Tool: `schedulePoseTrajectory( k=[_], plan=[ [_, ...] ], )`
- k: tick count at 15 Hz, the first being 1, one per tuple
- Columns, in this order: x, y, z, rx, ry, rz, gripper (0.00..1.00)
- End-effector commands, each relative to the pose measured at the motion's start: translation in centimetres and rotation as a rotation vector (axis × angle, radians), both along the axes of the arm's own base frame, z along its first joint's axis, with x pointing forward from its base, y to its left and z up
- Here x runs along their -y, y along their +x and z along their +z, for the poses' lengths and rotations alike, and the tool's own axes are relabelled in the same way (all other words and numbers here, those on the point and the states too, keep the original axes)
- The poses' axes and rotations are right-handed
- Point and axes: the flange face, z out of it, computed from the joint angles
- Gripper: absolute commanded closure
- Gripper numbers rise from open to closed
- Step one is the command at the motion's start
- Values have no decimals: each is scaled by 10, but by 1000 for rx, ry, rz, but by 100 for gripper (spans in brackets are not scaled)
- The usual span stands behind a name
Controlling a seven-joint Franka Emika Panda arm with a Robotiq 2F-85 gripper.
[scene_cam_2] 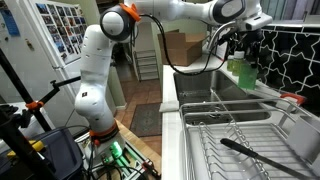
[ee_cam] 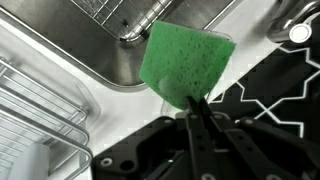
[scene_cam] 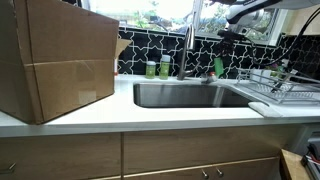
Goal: Move the sponge to the opposite side of the sink
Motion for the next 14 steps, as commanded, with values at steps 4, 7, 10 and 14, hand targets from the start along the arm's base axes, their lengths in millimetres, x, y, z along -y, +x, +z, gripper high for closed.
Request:
schedulePoseTrajectory(
  k=[4, 7, 10, 14],
  plan=[
    [10, 8, -1, 46, 23, 37, 96],
    [14, 10, -1, 60, 29, 35, 96],
    [15, 12, -2, 64, 18, 44, 96],
    [30, 19, -7, 120, -14, 101, 96]
  ],
)
